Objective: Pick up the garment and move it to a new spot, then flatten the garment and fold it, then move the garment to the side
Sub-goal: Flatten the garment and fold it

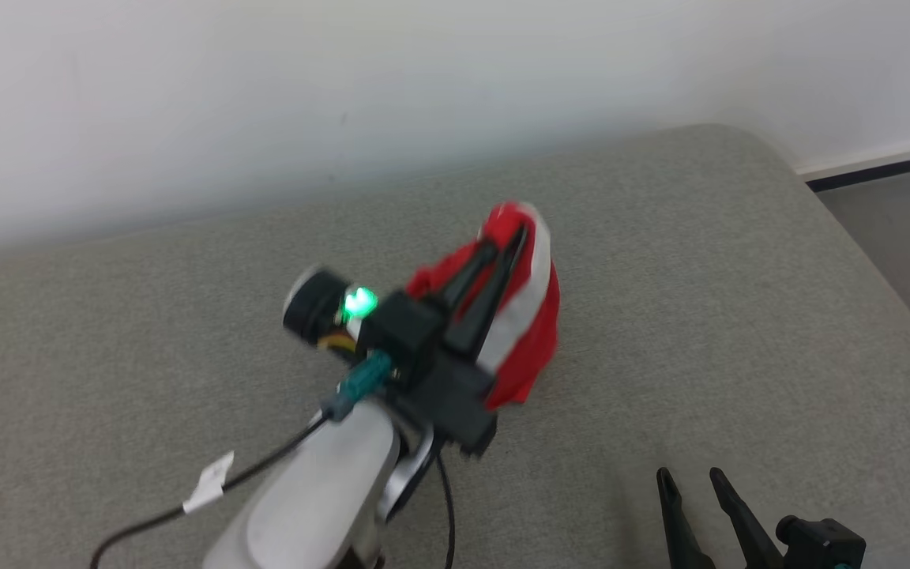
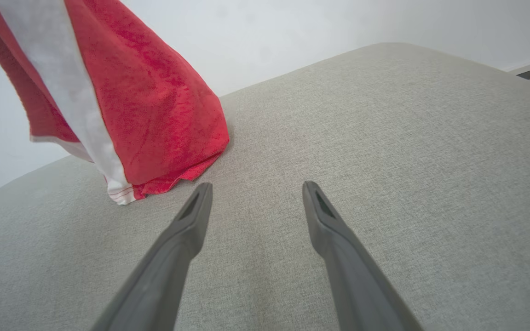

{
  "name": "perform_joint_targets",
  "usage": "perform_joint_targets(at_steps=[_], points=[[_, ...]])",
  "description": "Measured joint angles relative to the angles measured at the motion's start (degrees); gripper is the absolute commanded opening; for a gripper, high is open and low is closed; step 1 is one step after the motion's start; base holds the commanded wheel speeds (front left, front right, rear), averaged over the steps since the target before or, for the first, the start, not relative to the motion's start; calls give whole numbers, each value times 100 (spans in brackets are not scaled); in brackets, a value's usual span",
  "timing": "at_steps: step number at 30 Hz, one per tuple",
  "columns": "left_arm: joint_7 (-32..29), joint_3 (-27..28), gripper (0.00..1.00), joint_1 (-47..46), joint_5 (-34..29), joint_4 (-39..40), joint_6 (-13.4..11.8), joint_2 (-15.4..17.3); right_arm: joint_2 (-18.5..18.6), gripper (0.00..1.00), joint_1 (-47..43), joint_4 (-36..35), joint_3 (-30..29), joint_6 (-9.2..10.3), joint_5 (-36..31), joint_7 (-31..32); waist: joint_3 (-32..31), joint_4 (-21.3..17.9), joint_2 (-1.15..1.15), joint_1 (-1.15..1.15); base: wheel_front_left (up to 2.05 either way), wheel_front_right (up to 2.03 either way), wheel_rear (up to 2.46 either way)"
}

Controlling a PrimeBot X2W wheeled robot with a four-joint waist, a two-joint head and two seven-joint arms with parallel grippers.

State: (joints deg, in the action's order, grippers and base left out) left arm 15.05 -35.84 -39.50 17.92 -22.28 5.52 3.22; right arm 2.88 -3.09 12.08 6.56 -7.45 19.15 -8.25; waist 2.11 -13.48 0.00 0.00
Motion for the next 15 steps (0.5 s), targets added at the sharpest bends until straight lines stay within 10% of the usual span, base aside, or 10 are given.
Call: perform_joint_targets(at_steps=[15], points=[[0, -990, 0, 2219, 70, -541, 197, 1003, -3, 100, -46, 3, 24, 0, -53, 76, -64, 915, 0, 0, 0, 0, 0]])
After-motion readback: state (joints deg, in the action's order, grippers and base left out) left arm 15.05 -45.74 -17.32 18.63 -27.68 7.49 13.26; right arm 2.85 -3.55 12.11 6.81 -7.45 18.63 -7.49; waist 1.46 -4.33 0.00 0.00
